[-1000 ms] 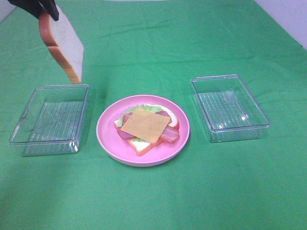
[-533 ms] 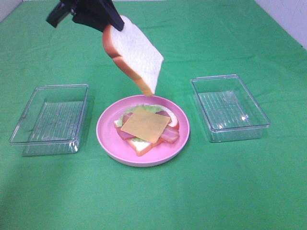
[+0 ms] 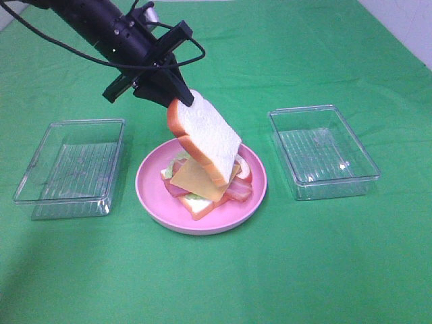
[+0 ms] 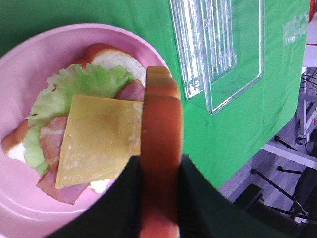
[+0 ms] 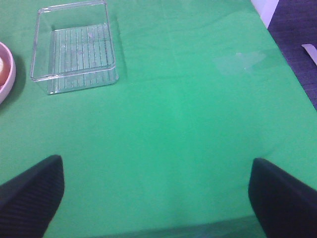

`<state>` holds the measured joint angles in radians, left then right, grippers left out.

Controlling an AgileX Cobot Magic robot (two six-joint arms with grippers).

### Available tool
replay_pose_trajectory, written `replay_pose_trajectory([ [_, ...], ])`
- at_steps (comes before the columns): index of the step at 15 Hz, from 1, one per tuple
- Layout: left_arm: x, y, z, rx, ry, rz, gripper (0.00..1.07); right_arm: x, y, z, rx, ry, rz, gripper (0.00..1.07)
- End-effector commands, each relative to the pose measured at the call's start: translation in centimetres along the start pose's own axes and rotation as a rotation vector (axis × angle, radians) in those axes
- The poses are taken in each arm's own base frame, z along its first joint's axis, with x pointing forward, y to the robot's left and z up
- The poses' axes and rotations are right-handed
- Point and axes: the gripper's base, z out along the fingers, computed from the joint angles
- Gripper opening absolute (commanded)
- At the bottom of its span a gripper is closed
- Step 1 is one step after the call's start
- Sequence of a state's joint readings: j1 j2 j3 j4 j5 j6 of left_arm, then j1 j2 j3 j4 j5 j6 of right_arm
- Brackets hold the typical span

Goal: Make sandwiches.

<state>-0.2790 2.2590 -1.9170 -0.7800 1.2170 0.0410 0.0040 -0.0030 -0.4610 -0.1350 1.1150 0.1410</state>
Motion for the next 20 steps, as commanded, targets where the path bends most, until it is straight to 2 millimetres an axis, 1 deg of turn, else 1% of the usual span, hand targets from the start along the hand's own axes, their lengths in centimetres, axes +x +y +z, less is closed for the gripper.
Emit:
replay_pose_trajectory([
  [1,0.8,0.6,1.5,0.046,0.135,-0.011,0.06,0.3,0.0,-0.3,0.001,-0.039,-0.002,0.97],
  [4,0.7,1.9,2.8,0.03,0.162,-0.031,0.06,0.3,0.0,-0.3,0.001,-0.039,-0.002,0.97],
  [6,0.7,2.3,3.1,0.01,0.169,-0.033,0.07,0.3,0.0,-0.3,0.001,-0.039,-0.002,0.97],
  [7,0.7,2.4,3.1,0.003,0.17,-0.031,0.11,0.3,0.0,-0.3,0.001,-0.039,-0.002,0.97],
  [9,0.7,2.5,3.1,-0.013,0.171,-0.025,0.3,0.3,0.0,-0.3,0.001,-0.039,-0.002,0.97],
  [10,0.7,2.7,3.0,-0.04,0.172,-0.019,0.66,0.3,0.0,-0.3,0.001,-0.039,-0.002,0.97],
  [11,0.7,2.8,2.9,-0.054,0.171,-0.025,0.92,0.3,0.0,-0.3,0.001,-0.039,-0.002,0.97],
  [12,0.8,2.6,2.6,-0.063,0.165,-0.027,1.02,0.3,0.0,-0.3,0.001,-0.039,-0.002,0.97],
  [13,0.8,2.4,2.4,-0.069,0.161,-0.021,1.01,0.3,0.0,-0.3,0.001,-0.039,-0.002,0.97],
  [15,1.0,1.5,0.8,-0.108,0.13,0.017,1.01,0.3,0.0,-0.3,0.001,-0.039,-0.002,0.97],
  [16,1.2,0.9,-0.5,-0.154,0.105,0.054,1.01,0.3,0.0,-0.3,0.001,-0.039,-0.002,0.97],
  [17,1.9,-0.6,-3.9,-0.265,0.032,0.124,1.01,0.3,0.0,-0.3,0.001,-0.039,-0.002,0.97],
  [19,3.0,-2.4,-8.0,-0.392,-0.064,0.2,1.01,0.3,0.0,-0.3,0.001,-0.039,-0.002,0.97],
  [20,3.8,-3.4,-10.4,-0.453,-0.125,0.227,1.01,0.3,0.0,-0.3,0.001,-0.039,-0.002,0.97],
])
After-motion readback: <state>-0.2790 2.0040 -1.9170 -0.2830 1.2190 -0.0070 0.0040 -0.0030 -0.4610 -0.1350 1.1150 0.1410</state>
